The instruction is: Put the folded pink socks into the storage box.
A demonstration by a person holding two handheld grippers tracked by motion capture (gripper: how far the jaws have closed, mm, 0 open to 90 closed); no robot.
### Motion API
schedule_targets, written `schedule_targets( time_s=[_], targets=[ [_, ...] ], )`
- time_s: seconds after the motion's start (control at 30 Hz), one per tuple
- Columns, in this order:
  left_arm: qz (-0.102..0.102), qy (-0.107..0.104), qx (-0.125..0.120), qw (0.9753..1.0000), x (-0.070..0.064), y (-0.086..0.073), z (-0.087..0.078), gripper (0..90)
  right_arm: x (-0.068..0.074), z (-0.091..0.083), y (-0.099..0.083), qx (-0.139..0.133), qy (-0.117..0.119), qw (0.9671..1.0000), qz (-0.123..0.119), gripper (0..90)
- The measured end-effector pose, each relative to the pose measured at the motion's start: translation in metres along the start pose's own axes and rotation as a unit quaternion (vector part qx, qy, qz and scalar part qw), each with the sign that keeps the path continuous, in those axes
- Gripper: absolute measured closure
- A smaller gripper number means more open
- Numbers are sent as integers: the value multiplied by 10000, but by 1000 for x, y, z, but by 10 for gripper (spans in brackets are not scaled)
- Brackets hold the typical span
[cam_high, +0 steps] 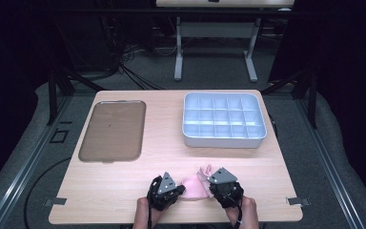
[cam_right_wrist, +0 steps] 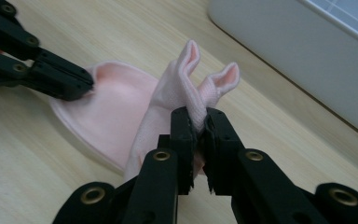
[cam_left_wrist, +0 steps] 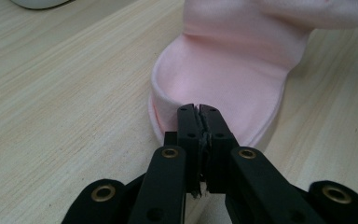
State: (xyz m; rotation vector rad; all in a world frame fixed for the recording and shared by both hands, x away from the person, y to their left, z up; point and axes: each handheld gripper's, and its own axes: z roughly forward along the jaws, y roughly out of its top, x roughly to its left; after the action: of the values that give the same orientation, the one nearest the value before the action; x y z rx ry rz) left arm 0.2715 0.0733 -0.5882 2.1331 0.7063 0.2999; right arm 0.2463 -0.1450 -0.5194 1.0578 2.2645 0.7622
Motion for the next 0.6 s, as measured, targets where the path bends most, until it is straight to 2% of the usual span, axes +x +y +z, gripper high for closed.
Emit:
schedule_targets(
  time_s=[0.1,0.23,0.3,0.33,0.4,0.43,0.47,0.5,0.53,0.6],
  targets=[
    [2,27,-3,10000,0,0,0,873,9,3,4,-15,111,9999,-130,826],
    [1,33,-2,10000,0,0,0,872,16,11,8,47,382,9989,-251,823],
    [-6,40,2,10000,0,0,0,872,19,16,9,34,548,9983,-180,818],
    [-6,40,2,10000,0,0,0,872,19,16,9,34,548,9983,-180,818],
    [-63,5,-2,10000,1,0,0,872,20,24,9,62,796,9967,-116,809],
    [-63,5,-2,10000,1,0,0,871,20,24,9,62,796,9967,-116,809],
    [-53,9,-2,10000,1,0,0,871,18,28,9,53,1057,9944,-58,773],
    [-53,9,-2,10000,1,0,0,871,18,28,9,53,1057,9944,-58,773],
    [-43,10,5,10000,1,0,0,871,16,29,8,-22,1344,9909,17,678],
    [-58,3,0,10000,1,0,0,870,11,25,5,-221,1616,9864,188,572]
  ],
)
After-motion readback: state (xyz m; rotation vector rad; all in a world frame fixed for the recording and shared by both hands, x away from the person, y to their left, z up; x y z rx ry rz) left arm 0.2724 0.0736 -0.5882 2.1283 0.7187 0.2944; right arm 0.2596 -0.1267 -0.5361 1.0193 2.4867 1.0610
